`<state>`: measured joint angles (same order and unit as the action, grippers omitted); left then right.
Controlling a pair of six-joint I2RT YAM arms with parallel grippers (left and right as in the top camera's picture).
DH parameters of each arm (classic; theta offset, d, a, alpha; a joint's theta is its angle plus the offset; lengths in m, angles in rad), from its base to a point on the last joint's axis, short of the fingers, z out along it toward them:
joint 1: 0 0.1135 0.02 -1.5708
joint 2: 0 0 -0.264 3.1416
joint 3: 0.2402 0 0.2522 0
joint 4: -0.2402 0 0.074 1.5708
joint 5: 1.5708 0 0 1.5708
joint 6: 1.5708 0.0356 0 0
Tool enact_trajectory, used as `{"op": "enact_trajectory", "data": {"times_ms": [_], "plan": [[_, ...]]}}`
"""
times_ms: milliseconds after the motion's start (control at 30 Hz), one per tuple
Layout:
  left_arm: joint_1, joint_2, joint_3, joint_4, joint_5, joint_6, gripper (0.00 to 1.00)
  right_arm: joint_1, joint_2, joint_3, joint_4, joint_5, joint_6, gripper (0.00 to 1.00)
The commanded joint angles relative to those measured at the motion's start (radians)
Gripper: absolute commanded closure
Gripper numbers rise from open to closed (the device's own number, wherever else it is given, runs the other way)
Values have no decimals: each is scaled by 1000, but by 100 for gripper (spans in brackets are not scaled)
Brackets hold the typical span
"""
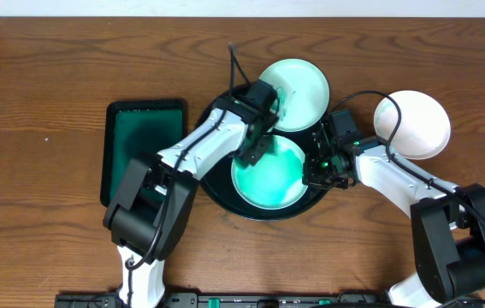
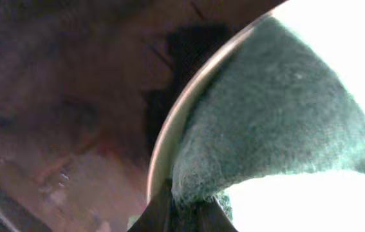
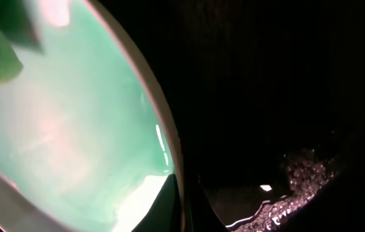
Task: Clean dirty plates on tray and stack at the side
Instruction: 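Continue scrubbing the lower plate surface with the left-held sponge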
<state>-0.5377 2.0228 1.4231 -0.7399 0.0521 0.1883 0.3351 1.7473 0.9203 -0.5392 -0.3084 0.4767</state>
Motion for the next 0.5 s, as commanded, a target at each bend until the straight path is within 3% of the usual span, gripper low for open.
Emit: {"op": "enact_trajectory", "data": {"times_ms": [0,200,467], "plan": [[29,16,-27,-113,218,119,93,0,31,-42,-48,93,-43,99],[19,16,-27,-232,565,299,93,0,31,-42,-55,93,-48,99],[21,16,-24,-216,678,292,93,0,31,-42,-56,93,-48,99]]}}
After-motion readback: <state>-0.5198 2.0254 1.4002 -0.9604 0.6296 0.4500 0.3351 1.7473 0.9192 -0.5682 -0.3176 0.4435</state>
